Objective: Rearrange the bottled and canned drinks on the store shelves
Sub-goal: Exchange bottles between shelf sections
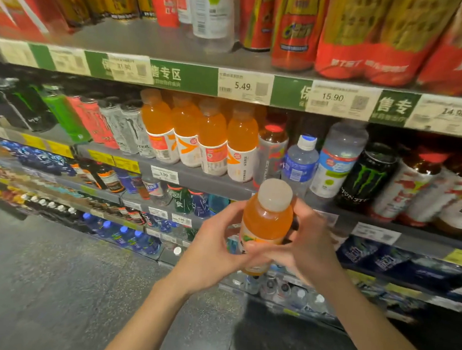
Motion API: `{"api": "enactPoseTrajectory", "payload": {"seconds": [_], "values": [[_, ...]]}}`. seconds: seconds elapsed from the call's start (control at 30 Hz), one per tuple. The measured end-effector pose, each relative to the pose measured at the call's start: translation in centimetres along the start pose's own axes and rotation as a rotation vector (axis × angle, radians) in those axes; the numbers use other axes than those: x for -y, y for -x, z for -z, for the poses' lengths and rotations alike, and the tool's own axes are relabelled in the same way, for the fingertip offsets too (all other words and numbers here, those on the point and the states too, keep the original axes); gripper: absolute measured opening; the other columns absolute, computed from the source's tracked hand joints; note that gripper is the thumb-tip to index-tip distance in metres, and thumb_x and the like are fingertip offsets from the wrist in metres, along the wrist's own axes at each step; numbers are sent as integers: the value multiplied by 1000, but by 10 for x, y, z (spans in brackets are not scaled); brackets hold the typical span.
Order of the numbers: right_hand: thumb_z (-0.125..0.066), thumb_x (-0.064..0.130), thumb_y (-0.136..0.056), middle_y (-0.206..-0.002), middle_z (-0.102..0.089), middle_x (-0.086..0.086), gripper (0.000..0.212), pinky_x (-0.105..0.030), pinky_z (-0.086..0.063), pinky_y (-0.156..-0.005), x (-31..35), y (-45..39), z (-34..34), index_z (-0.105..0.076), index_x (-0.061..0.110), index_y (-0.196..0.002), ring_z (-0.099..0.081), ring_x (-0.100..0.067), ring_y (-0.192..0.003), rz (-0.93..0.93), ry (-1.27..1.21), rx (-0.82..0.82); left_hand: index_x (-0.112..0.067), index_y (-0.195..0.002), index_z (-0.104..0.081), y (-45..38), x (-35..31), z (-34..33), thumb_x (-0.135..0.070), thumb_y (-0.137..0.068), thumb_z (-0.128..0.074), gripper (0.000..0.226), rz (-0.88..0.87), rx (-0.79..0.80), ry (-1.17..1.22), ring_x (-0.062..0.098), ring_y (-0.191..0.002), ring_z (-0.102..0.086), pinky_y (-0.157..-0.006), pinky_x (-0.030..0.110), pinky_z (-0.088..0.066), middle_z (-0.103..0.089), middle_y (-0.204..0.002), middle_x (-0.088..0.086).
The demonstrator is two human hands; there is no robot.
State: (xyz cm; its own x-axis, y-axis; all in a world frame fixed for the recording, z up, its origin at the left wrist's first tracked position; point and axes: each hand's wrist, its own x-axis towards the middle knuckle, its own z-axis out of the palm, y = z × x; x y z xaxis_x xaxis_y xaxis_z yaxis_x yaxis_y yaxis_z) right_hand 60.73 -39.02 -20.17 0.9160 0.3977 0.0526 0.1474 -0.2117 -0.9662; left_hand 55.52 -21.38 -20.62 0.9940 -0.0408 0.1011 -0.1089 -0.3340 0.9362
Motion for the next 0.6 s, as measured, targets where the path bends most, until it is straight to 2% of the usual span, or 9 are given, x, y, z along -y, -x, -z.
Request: {"api": "enactPoseTrajectory", "payload": {"seconds": [0.1, 0.27, 0.33, 0.43, 0.6], "values": [[-100, 10, -50, -98, -72, 28, 75, -11, -53, -77, -8, -4, 0, -60, 41, -106, -68, 6, -94, -42, 3, 22, -27, -127, -59, -8, 9, -1, -16, -65, -94, 73, -7, -49, -4, 9, -116, -65, -97, 27, -54, -70, -120, -14], [-97, 12, -56, -100, -71, 20, 75, -7, -51, -74, -20, -11, -2, -55, 41, -111, -65, 12, -94, -92, -46, 41, -33, -122, -62, -19, 24, -5, -9, -62, -95, 73, 3, -91, -26, 8, -113, -65, -91, 21, -54, -71, -116, -17], [-96, 13, -60, -106, -70, 22, 77, -11, -52, -80, -27, -13, -6, -54, 38, -120, -65, 10, -100, -74, -50, 48, -32, -121, -62, -21, 30, -3, -8, -63, -94, 70, 6, -90, -2, 9, -112, -66, -91, 24, -55, -72, -116, -16], [-96, 26, -61, -118, -69, 17, 78, -25, -54, -91, -41, -17, -15, -55, 32, -128, -65, -2, -111, -74, -45, 31, -29, -121, -63, -24, 46, 1, -13, -64, -93, 66, 3, -87, 34, 11, -111, -67, -94, 30, -56, -72, -115, -13], [-96, 12, -59, -111, -70, 20, 74, -13, -52, -83, -74, -23, -38, -59, 35, -118, -67, 0, -105, -42, 2, -65, -26, -123, -64, -27, 92, -1, -24, -65, -93, 64, -18, -68, 15, 16, -111, -67, -91, 35, -58, -72, -114, -11]]}}
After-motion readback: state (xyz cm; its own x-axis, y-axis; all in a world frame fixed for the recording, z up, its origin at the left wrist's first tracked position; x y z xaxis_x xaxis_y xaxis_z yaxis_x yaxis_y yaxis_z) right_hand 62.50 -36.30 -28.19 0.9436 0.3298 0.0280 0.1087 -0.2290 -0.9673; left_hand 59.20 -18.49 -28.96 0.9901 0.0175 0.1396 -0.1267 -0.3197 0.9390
